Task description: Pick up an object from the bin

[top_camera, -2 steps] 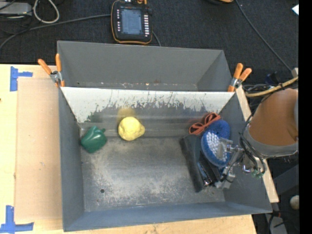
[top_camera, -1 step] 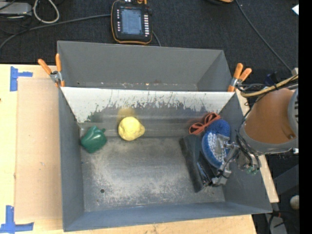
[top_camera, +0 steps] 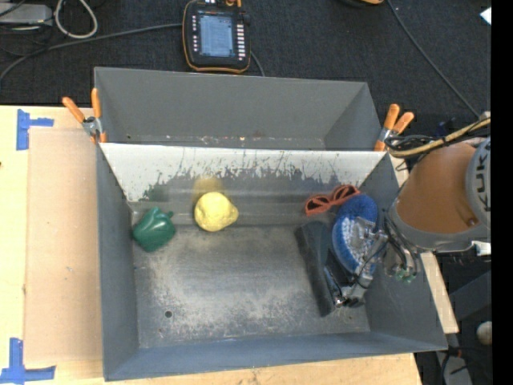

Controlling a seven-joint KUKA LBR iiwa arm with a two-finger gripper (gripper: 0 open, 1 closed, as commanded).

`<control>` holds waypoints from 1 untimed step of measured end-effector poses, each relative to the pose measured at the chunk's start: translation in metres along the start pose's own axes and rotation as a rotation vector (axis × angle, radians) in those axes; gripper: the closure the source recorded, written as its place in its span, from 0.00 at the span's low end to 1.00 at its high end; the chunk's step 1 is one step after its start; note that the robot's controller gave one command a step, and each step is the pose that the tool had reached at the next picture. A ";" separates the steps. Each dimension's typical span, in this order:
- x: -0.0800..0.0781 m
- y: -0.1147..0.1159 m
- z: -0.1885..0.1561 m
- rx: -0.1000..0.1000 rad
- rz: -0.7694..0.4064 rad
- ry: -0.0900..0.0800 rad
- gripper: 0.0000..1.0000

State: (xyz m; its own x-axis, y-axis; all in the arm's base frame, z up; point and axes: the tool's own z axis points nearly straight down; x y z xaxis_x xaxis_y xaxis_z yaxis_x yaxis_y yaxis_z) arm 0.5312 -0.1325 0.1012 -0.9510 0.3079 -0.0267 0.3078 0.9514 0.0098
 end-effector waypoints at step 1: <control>-0.022 0.005 -0.002 0.001 0.096 0.000 0.00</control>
Offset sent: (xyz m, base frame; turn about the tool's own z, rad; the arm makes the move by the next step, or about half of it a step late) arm 0.0245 -0.0042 -0.0312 0.1879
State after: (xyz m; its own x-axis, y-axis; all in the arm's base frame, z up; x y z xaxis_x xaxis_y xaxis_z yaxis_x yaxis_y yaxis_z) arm 0.5533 -0.1340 0.1042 -0.9171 0.3979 -0.0259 0.3978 0.9174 0.0108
